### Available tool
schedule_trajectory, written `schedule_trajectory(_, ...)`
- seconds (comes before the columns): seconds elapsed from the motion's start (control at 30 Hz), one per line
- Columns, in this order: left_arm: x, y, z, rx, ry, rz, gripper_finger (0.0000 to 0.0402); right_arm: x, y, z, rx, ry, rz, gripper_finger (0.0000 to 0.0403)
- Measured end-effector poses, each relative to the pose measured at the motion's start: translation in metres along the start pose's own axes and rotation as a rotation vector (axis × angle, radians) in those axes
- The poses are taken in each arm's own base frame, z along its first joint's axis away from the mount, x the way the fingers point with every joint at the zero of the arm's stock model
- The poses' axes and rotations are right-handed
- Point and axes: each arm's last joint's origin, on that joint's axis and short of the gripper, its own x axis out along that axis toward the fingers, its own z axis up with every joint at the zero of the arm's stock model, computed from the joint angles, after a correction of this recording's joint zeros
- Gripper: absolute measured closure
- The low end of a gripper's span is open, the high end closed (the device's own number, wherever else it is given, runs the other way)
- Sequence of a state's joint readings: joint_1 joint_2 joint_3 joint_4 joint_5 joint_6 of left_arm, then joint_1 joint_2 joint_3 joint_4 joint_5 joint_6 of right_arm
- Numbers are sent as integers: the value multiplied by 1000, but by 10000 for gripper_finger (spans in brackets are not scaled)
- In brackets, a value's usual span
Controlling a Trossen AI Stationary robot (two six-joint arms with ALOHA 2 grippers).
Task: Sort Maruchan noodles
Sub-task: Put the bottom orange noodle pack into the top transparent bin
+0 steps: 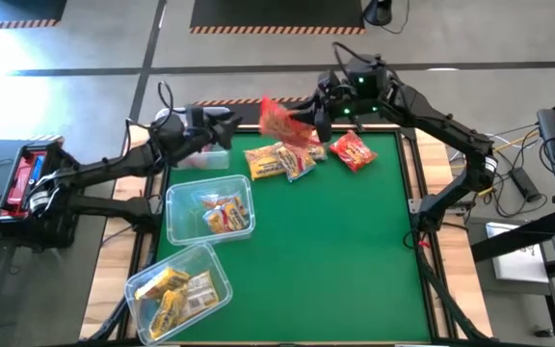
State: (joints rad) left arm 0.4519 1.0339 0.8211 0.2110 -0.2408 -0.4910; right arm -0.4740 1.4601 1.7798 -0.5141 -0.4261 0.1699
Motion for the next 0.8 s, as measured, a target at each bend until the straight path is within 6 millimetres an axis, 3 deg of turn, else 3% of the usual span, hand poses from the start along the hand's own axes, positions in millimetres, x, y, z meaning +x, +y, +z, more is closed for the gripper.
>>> schedule_trajectory(0.2,-1,4,-9,31,87,22,198,6,-3,-2,79,8,3,307)
schedule_trajectory(0.5,-7,7,-14,72,179,42,198,28,-18,-37,226,279,-70,372)
schedule_trajectory(0.63,-8,9,-17,79,215,60,198,42,-33,-63,284,468,-108,357)
schedule_trajectory(0.8,-8,8,-19,50,263,0,198,62,-47,-96,316,701,-117,308)
